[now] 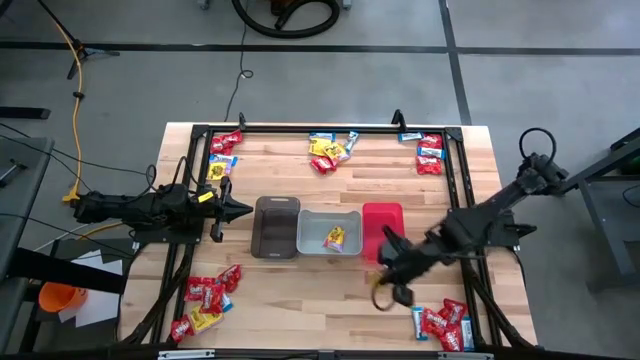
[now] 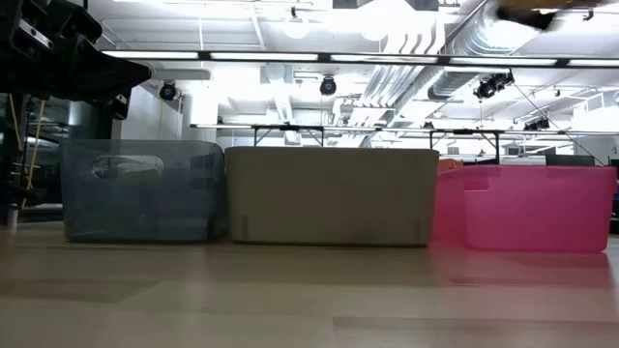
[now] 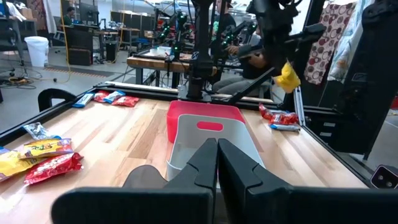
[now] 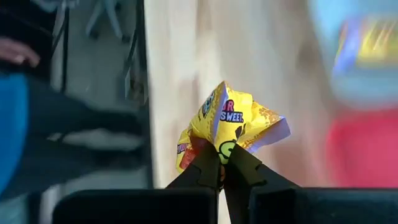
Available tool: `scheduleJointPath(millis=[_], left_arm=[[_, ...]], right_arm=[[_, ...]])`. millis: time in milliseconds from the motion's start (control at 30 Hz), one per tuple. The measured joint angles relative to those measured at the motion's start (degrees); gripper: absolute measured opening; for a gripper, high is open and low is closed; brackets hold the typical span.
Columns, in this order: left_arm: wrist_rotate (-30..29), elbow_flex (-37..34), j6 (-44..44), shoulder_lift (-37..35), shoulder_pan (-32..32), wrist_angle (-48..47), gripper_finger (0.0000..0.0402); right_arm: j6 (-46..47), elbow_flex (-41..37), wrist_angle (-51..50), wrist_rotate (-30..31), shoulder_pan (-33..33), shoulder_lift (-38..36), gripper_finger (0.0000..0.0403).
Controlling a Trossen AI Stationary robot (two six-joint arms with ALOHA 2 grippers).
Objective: Sort candy
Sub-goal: Put the yellow candy into the gray bin
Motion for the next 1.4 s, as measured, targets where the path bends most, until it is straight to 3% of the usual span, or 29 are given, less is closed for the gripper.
scheduleJointPath(millis=[167,367,867,1100,1400], left_arm=[[-0.01,-0.01,0.0,0.0,0.01,0.0,0.0001],[-0.01,0.0,0.0,0.0,0.02,0.0,0.0001],[-0.01,-0.01,0.0,0.01,0.02,0.0,0.0001],[-0.01,-0.01,0.0,0.01,0.01,0.0,0.0001],[-0.01,0.0,0.0,0.0,0.02,0.0,0.0001]], right_arm=[[-13.69,0.0,13.79,0.51,-8.4,4.48,0.0001],[-23.29,0.0,28.86,0.5,-15.92,7.04,0.0001],[-22.67,0.0,29.28,0.84,-19.23,7.02,0.0006],[-25.31,0.0,26.73,6.25,-19.34,7.02,0.0068],[-25.25,-0.02,25.19,8.71,-19.3,7.0,0.0198]])
